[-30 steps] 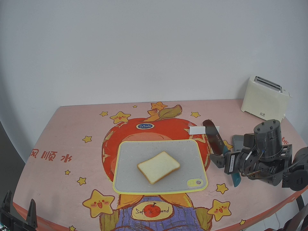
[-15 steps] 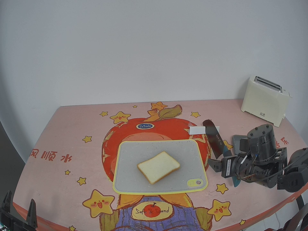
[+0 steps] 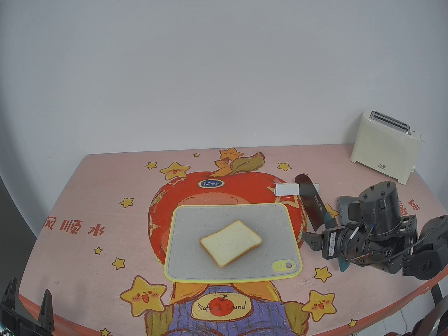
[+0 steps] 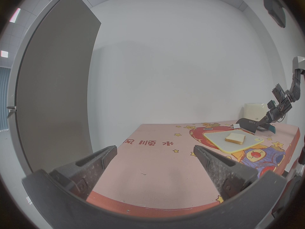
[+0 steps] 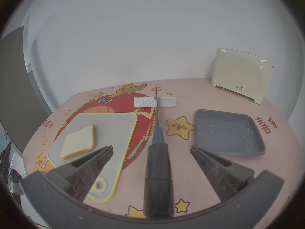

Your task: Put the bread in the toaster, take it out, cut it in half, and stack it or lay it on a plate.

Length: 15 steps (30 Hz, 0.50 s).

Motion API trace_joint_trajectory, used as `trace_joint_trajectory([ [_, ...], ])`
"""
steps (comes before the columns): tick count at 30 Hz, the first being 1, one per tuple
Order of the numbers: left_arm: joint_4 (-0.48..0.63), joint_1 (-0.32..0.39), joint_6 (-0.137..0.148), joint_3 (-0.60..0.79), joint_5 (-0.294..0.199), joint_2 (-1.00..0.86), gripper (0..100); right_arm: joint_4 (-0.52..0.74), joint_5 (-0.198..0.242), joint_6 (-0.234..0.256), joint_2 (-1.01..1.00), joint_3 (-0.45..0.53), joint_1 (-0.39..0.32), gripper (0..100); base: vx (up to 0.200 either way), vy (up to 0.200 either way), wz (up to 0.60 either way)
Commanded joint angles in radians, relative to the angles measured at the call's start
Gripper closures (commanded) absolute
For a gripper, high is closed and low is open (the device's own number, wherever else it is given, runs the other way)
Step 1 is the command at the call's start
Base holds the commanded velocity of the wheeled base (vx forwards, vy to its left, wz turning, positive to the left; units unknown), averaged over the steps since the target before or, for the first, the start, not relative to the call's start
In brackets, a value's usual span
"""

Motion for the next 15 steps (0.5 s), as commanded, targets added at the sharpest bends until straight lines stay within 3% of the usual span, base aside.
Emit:
trace_joint_trajectory([
  [1, 0.000, 0.000, 0.000, 0.018, 0.000, -0.016, 0, -0.001, -0.001, 0.000, -0.002, -0.005, 0.000, 0, 0.000, 0.000, 0.00],
  [2, 0.000, 0.000, 0.000, 0.018, 0.000, -0.016, 0, -0.001, -0.001, 0.000, -0.003, -0.003, 0.000, 100, 0.000, 0.000, 0.00],
  [15, 0.000, 0.000, 0.000, 0.018, 0.000, -0.016, 0, 0.001, -0.004, -0.001, -0.005, 0.003, 0.008, 100, 0.000, 0.000, 0.00],
])
